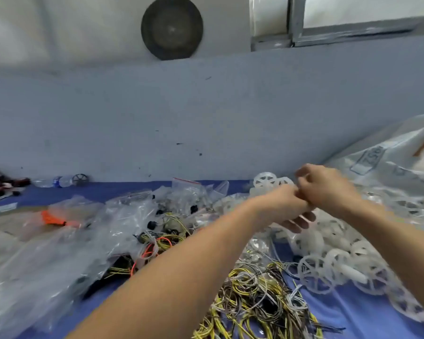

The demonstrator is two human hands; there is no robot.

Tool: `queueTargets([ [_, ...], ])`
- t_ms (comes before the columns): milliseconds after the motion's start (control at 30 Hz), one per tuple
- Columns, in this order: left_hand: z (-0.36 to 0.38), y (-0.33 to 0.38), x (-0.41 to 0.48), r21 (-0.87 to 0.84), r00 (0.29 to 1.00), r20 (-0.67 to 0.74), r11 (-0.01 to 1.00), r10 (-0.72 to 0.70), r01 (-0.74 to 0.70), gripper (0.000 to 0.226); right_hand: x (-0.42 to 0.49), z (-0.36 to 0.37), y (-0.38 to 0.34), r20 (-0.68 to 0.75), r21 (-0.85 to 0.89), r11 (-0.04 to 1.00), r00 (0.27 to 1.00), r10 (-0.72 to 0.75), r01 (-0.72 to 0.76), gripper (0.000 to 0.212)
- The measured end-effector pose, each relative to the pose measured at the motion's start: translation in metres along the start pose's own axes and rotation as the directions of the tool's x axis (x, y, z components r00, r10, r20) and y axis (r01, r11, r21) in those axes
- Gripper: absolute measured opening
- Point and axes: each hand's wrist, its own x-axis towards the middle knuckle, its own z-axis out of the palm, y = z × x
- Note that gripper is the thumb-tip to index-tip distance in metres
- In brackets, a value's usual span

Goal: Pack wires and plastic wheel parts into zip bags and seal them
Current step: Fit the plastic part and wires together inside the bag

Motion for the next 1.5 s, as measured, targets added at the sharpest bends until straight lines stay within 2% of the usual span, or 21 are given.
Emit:
queueTargets([
  [133, -0.090, -0.065, -0.098, 0.239, 0.965, -0.253, 0.963, -0.064, 0.127, 0.020, -0.044, 0.061, -0.098, 0.109, 0.191, 0.970, 0.979, -0.172, 0.149, 0.030],
  [233, -0.144, -0.116, -0.162, 0.516, 0.885, -0.463, 0.798, -0.046, 0.311, 0.023, -0.073, 0.107, -0.151, 0.184, 0.266, 0.943, 0.950, -0.253, 0.200, 0.031],
  [333, -0.188, -0.169, -0.215, 0.569, 0.799, -0.592, 0.647, -0.104, 0.507, 0.025, -0.096, 0.145, -0.193, 0.227, 0.320, 0.916, 0.919, -0.321, 0.241, 0.031],
  [400, -0.210, -0.201, -0.244, 0.542, 0.744, -0.645, 0.583, -0.172, 0.605, 0.027, -0.108, 0.167, -0.217, 0.244, 0.321, 0.897, 0.889, -0.387, 0.302, 0.032],
  [500, -0.229, -0.240, -0.272, 0.507, 0.693, -0.685, 0.534, -0.227, 0.676, 0.034, -0.122, 0.193, -0.244, 0.267, 0.293, 0.868, 0.838, -0.477, 0.401, 0.034],
  [667, -0.232, -0.275, -0.285, 0.631, 0.759, -0.612, 0.442, -0.222, 0.638, 0.046, -0.136, 0.219, -0.267, 0.317, 0.206, 0.839, 0.777, -0.544, 0.504, 0.037],
  [800, -0.227, -0.282, -0.276, 0.715, 0.803, -0.587, 0.399, -0.105, 0.574, 0.049, -0.141, 0.229, -0.274, 0.393, 0.191, 0.863, 0.769, -0.503, 0.467, 0.037],
  [933, -0.225, -0.281, -0.273, 0.762, 0.866, -0.470, 0.416, -0.171, 0.496, 0.064, -0.143, 0.233, -0.277, 0.418, 0.182, 0.882, 0.778, -0.469, 0.435, 0.034],
  [1000, -0.223, -0.281, -0.273, 0.783, 0.872, -0.475, 0.396, -0.116, 0.479, 0.050, -0.144, 0.233, -0.278, 0.425, 0.184, 0.889, 0.782, -0.456, 0.418, 0.037],
  [1033, -0.222, -0.280, -0.274, 0.773, 0.860, -0.507, 0.411, -0.056, 0.483, 0.039, -0.145, 0.232, -0.279, 0.421, 0.193, 0.893, 0.787, -0.450, 0.407, 0.037],
  [1100, -0.220, -0.274, -0.273, 0.710, 0.799, -0.598, 0.503, 0.061, 0.493, 0.024, -0.145, 0.228, -0.278, 0.402, 0.251, 0.898, 0.805, -0.436, 0.362, 0.037],
  [1200, -0.221, -0.268, -0.270, 0.649, 0.731, -0.672, 0.567, 0.117, 0.507, 0.023, -0.143, 0.225, -0.276, 0.421, 0.437, 0.889, 0.843, -0.336, 0.136, 0.034],
  [1233, -0.221, -0.267, -0.269, 0.653, 0.741, -0.665, 0.548, 0.086, 0.523, 0.025, -0.142, 0.222, -0.275, 0.461, 0.487, 0.873, 0.843, -0.276, 0.020, 0.032],
  [1300, -0.219, -0.267, -0.269, 0.688, 0.795, -0.601, 0.449, -0.089, 0.570, 0.046, -0.141, 0.218, -0.273, 0.527, 0.539, 0.829, 0.828, -0.192, -0.151, 0.032],
  [1367, -0.214, -0.270, -0.272, 0.735, 0.815, -0.533, 0.353, -0.227, 0.579, 0.059, -0.142, 0.215, -0.271, 0.569, 0.553, 0.799, 0.808, -0.153, -0.238, 0.031],
  [1433, -0.208, -0.276, -0.272, 0.765, 0.819, -0.546, 0.292, -0.177, 0.574, 0.046, -0.145, 0.212, -0.268, 0.590, 0.561, 0.778, 0.796, -0.136, -0.282, 0.034],
  [1500, -0.199, -0.276, -0.271, 0.772, 0.804, -0.594, 0.256, -0.034, 0.582, 0.030, -0.145, 0.208, -0.262, 0.606, 0.582, 0.740, 0.786, -0.119, -0.336, 0.035],
])
